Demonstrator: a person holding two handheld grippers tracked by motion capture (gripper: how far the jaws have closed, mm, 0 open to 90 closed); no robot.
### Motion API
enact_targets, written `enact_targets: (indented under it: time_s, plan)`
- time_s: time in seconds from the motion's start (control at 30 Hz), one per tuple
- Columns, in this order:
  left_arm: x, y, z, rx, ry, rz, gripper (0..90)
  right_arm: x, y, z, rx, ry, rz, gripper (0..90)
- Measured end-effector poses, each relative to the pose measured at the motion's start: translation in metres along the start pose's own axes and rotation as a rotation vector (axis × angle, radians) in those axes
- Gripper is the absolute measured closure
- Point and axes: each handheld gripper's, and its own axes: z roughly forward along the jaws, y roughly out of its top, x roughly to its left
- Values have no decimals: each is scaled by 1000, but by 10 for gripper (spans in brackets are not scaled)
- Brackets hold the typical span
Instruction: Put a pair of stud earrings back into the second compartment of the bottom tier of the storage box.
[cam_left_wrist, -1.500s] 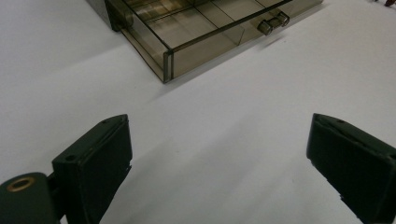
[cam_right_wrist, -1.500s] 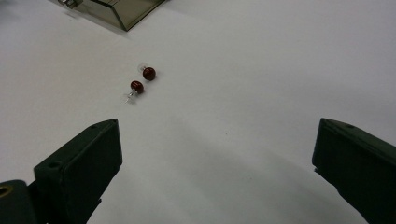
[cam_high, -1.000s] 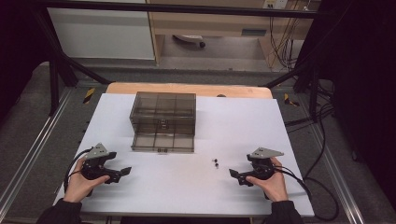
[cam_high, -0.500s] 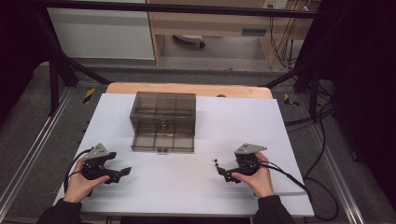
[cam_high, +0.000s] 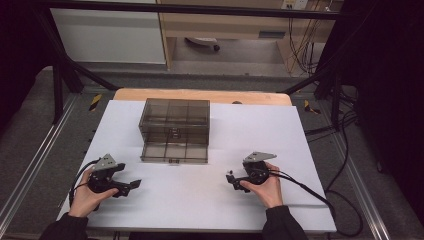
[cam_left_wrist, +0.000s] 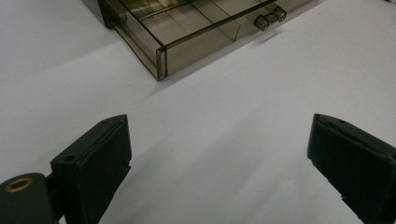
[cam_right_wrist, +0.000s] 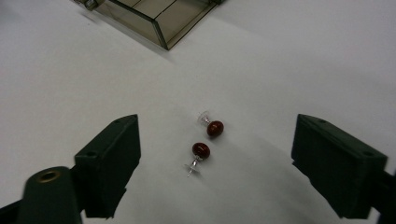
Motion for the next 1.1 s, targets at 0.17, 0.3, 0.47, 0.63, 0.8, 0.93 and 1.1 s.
enact_targets:
  time_s: [0.17,0.3,0.47,0.63,0.8,0.93,1.1]
  plan:
    - [0,0,0,0,0,-2,61,0,-1,3,21,19,-5,343]
    - [1,0,-1,-1,2,-1,61,0,-2,4,28,26,10,411]
    - [1,0,-1,-3,2,-1,61,-1,-1,5,47,37,30,539]
    - [1,0,-1,-3,3,-1,61,-1,-1,6,56,36,25,598]
    - [1,0,-1,-3,2,1,61,-1,-3,9,53,20,7,650]
    - [1,0,-1,-3,2,0,61,-1,-4,10,51,18,2,678]
    - [0,0,-1,-4,2,1,61,-1,-4,10,53,14,-15,732]
